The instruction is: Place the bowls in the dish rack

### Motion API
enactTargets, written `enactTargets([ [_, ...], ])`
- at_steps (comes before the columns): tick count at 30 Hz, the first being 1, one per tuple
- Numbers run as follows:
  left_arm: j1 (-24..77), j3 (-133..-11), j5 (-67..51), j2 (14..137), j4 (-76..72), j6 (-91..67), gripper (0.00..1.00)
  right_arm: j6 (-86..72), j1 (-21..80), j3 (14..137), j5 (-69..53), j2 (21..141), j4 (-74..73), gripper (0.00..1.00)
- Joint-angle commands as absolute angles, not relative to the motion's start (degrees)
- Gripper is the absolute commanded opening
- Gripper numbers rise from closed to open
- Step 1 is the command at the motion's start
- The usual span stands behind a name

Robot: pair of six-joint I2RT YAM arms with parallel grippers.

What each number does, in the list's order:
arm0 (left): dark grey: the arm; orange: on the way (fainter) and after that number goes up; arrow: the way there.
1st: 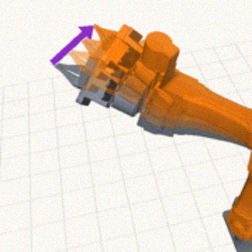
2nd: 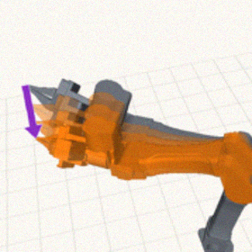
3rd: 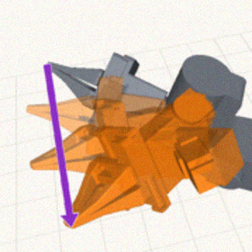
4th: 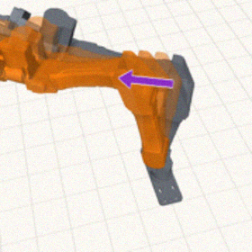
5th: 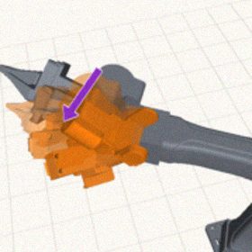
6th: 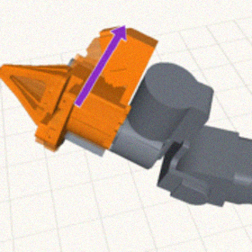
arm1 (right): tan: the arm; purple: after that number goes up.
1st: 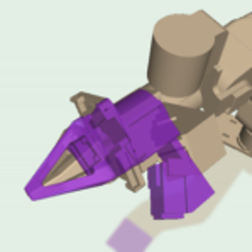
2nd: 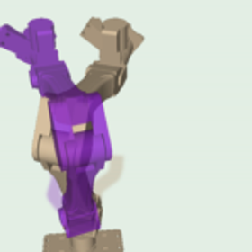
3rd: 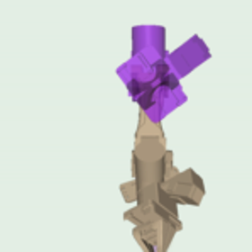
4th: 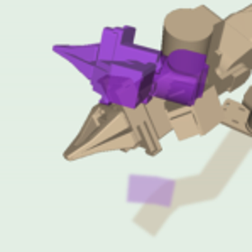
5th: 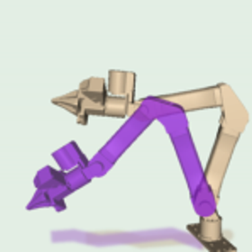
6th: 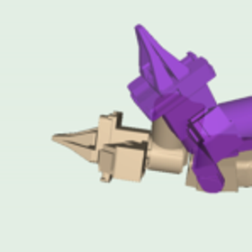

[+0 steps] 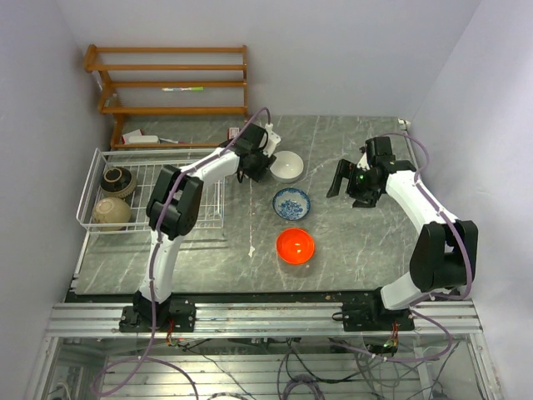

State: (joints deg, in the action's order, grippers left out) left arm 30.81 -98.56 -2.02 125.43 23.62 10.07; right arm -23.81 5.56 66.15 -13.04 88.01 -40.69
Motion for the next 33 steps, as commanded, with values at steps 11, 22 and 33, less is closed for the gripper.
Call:
enactTargets([
  [11,31.26,-96.31,-0.14,127.33,19.58,9.29,0.26,-23.57,4.77,66.02,-12.03,88.77,-41.19,0.96],
  [22,31.43,-101.54,-3.32,119.73,24.56,7.0,0.07,-24.06,4.58,64.16,-11.56,86.49,-40.55,0.96],
  [33,29.11,-105.66,-22.08,105.2,21.48,-9.64,0.07,-23.98,4.58,63.72,-12.68,84.03,-40.17,0.96],
])
